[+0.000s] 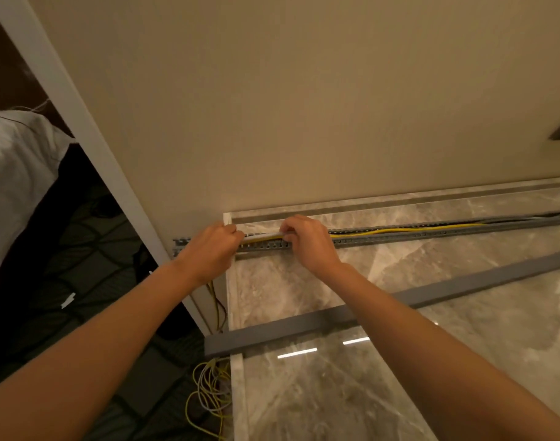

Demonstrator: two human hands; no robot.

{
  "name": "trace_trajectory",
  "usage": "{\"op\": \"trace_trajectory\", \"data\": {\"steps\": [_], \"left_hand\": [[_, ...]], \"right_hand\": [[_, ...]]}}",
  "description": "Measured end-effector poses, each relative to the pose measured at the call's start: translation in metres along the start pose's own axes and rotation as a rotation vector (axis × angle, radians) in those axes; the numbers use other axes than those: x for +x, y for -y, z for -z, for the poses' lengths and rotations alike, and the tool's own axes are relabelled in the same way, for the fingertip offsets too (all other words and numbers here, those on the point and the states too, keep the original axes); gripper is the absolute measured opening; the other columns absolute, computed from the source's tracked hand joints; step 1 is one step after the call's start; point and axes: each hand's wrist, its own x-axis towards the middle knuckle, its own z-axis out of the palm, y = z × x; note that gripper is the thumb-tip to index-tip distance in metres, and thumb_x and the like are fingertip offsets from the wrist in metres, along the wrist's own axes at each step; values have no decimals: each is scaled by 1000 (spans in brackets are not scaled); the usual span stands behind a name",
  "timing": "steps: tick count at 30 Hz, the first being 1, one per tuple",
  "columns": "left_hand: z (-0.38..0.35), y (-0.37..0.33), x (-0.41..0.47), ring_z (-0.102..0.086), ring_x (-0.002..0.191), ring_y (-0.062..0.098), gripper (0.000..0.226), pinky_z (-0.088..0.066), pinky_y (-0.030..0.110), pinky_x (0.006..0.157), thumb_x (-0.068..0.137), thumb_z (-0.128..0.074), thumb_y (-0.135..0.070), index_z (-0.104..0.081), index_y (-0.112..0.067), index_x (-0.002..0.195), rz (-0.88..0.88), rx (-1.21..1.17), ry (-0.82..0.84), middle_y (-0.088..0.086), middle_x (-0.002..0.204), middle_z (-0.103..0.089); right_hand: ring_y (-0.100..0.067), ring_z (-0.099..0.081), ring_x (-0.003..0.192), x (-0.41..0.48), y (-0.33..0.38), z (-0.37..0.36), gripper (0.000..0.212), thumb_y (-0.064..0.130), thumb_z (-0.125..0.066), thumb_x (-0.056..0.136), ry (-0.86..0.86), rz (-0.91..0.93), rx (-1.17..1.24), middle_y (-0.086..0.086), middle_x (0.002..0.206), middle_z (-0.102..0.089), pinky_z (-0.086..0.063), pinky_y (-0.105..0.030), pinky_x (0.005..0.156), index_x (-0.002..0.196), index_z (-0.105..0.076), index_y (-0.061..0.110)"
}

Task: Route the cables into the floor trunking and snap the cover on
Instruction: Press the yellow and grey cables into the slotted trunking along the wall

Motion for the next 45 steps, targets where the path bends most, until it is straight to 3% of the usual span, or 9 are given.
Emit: {"op": "trace_trajectory", "data": {"steps": [3, 7, 12, 15, 20, 25, 30, 37, 45], "left_hand": [[0, 9, 7, -60, 97, 35, 21, -53, 43, 79, 90, -51, -1, -56, -1, 111, -12, -76, 38, 18, 115, -59], [5, 5, 8, -59, 96, 34, 24, -52, 43, 78, 92, -48, -4, -46, -3, 117, 54, -245, 23, 15, 122, -52], [8, 11, -4, -58, 92, 35, 22, -48, 41, 75, 88, -57, -12, -52, -1, 106, 140, -204, -51, 18, 110, -61], [4, 9, -11, -61, 96, 39, 22, -51, 43, 76, 86, -53, -4, -56, 2, 106, 207, -148, -47, 23, 109, -63], [3, 11, -17, -55, 103, 38, 20, -48, 42, 77, 87, -48, 1, -54, 3, 106, 383, -104, -17, 22, 113, -58], [1, 15, -19, -59, 94, 40, 15, -49, 43, 75, 91, -45, 3, -53, 4, 104, 419, -323, 15, 25, 107, -59], [-1, 25, -26, -59, 89, 38, 13, -48, 44, 75, 90, -47, 0, -55, 4, 98, 400, -399, -25, 24, 102, -61], [7, 30, -34, -58, 95, 36, 17, -47, 38, 75, 88, -54, 0, -52, 3, 105, 533, -314, -72, 23, 109, -58], [13, 54, -37, -52, 74, 23, 9, -40, 30, 58, 86, -59, -2, -65, 3, 91, 534, -480, -37, 9, 77, -55]], "right_hand": [[-33, -60, 100, 1, 3, 0, 16, -2, -53, 88, -20, -30, -10, -17, 104, -67, -47, -39, 82, 97, -66, 1], [-33, -58, 102, 1, 6, -1, 19, -2, -49, 90, -13, -48, -68, -16, 108, -64, -44, -38, 80, 101, -64, 1], [-33, -56, 99, -2, 5, -9, 22, -1, -44, 92, -36, -27, -146, -16, 104, -62, -37, -36, 70, 98, -65, 0], [-33, -55, 94, -3, 3, -11, 22, -3, -44, 91, -40, -14, -172, -18, 98, -61, -26, -29, 65, 91, -65, -3], [-33, -56, 93, -3, 3, -12, 21, -6, -46, 89, -49, -5, -171, -19, 96, -62, -33, -32, 66, 92, -67, -4], [-33, -57, 93, -2, 1, -12, 21, -6, -47, 89, -48, 7, -175, -19, 97, -63, -42, -36, 70, 94, -68, -3], [-33, -57, 94, -2, 3, -12, 22, -4, -46, 91, -47, 20, -189, -18, 98, -63, -30, -28, 65, 96, -68, -3], [-33, -57, 95, -2, 4, -14, 21, -4, -47, 90, -57, 46, -201, -19, 97, -63, -29, -28, 65, 95, -67, -4], [-34, -56, 90, -2, 5, -14, 19, -4, -48, 89, -62, 50, -227, -20, 93, -62, -29, -30, 63, 90, -66, -4]]}}
